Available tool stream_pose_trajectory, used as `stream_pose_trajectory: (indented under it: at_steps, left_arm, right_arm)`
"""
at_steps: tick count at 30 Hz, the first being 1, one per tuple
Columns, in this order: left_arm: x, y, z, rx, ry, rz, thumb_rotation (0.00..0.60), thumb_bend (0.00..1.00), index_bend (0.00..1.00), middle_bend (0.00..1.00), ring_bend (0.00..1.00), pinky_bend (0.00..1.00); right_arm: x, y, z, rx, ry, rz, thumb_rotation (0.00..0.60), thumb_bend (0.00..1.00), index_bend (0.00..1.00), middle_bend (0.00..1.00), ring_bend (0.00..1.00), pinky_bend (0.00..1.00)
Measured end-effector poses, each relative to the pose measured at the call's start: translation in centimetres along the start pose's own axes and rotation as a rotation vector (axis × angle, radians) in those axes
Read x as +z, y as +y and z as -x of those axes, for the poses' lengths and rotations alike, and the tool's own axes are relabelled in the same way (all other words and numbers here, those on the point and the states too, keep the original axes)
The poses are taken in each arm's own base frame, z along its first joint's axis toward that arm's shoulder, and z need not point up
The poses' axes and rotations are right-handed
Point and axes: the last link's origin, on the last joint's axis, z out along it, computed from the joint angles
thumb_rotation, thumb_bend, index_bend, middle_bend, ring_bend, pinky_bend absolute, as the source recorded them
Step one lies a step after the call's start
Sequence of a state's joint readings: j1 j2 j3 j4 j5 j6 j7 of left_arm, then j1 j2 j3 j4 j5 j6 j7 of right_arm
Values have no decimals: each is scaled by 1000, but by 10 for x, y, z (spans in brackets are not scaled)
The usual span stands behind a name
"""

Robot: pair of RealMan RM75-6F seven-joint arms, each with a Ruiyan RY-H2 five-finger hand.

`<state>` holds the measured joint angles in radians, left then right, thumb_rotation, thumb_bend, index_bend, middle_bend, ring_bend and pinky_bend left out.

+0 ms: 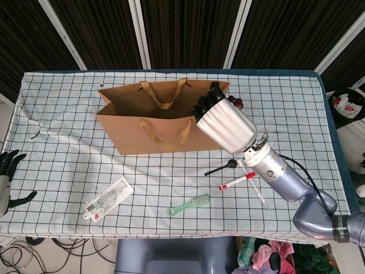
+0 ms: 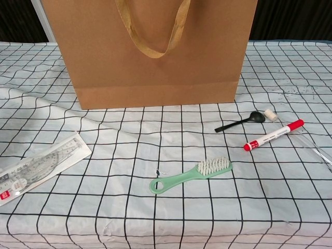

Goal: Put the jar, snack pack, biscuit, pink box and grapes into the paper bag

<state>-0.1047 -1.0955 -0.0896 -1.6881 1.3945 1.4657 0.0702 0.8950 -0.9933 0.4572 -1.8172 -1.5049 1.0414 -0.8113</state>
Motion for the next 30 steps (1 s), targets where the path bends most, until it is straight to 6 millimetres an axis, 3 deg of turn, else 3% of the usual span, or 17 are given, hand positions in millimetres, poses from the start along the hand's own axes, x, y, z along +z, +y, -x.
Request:
stream_pose_trajectory:
  at_steps: [8, 16, 18, 21, 25, 30]
  left_arm:
    - [1, -1, -1, -4, 0, -5, 600, 68, 156, 65, 0, 94]
    - [1, -2, -2, -9, -4, -8, 600, 69, 156, 64, 0, 94]
    - [1, -2, -2, -10, -5, -4, 600, 69, 156, 65, 0, 94]
    - [0, -2, -2, -11, -6, -1, 600, 69, 155, 64, 0, 94]
    - [-1, -3, -4, -14, -3, -1, 600, 69, 155, 64, 0, 94]
    - [-2, -4, -5, -18, 3, 0, 600, 69, 155, 64, 0, 94]
  right_arm:
    - [42, -13, 6, 45, -7, -32, 600, 444, 603, 533, 543, 381]
    - [81, -45, 13, 202, -42, -85, 600, 399, 599, 474, 488, 381]
    - [86, -51, 18, 249, -69, -90, 600, 374, 560, 440, 460, 380]
    - [95, -58, 27, 316, -118, -88, 600, 320, 387, 351, 413, 373]
    - [101, -60, 36, 385, -165, -68, 600, 214, 227, 201, 301, 335]
    - [104, -54, 46, 444, -227, -23, 600, 141, 135, 96, 230, 315]
